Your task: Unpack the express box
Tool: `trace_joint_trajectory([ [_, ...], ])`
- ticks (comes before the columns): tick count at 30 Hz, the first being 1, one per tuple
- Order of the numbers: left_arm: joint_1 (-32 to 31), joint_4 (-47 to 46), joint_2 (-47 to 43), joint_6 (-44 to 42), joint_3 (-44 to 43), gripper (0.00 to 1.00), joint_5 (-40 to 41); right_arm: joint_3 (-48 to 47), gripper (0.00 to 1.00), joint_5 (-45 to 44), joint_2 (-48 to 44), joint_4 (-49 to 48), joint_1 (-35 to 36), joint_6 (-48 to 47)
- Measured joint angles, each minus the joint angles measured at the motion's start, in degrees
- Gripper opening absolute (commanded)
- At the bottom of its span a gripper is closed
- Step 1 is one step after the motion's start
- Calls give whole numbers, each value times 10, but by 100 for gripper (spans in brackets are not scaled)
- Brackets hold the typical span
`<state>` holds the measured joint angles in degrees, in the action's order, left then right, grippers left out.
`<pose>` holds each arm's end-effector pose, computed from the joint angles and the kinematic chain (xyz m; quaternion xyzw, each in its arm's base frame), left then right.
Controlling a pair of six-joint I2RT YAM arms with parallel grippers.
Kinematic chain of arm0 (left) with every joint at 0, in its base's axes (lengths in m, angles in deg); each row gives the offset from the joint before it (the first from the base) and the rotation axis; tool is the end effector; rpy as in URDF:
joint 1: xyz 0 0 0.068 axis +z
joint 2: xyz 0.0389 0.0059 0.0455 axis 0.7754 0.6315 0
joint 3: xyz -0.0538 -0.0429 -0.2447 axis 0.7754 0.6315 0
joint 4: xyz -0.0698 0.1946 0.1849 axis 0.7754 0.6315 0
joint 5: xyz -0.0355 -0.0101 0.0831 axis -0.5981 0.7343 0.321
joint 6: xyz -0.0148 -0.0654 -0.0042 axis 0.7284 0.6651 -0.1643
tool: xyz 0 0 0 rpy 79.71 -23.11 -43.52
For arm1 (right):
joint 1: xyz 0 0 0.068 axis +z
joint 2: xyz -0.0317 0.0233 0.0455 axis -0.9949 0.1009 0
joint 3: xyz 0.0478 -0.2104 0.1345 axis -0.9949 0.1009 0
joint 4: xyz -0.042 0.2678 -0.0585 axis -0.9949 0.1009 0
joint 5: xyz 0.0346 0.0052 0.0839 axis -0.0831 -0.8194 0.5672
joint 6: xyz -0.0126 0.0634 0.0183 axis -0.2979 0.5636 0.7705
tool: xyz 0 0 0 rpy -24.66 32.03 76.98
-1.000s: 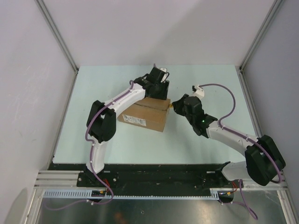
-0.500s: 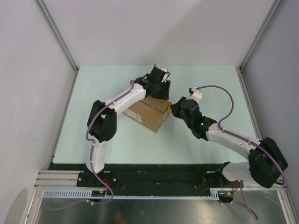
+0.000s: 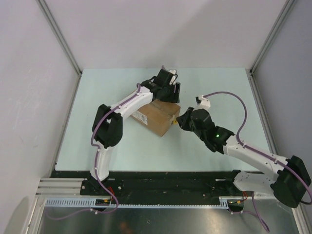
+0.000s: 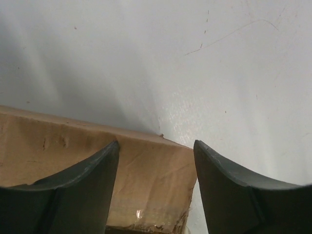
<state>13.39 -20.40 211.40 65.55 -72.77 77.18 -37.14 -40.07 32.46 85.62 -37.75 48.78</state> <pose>0.3982 -0.3084 0.2189 0.1251 0.9216 -0.2048 0.3051 0.2182 0.2039 0.2462 0.0590 0.8364 0.2659 0.4757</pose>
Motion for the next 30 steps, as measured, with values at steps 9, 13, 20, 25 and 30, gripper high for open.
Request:
trace_joint_trajectory([
  [9,5,64,-36,1,-4,85,-30,0,0,-22,-44,5,-82,-51],
  [13,15,68,-98,9,24,89,-22,0,0,-8,-6,-31,-130,-79],
  [20,83,59,-302,42,210,97,60,-39,0,42,143,-95,-170,-140],
  [25,117,46,-375,78,362,98,84,-96,0,88,216,-125,-177,-182],
  [30,155,-46,-376,116,480,98,7,-119,0,147,229,-135,-177,-210],
])
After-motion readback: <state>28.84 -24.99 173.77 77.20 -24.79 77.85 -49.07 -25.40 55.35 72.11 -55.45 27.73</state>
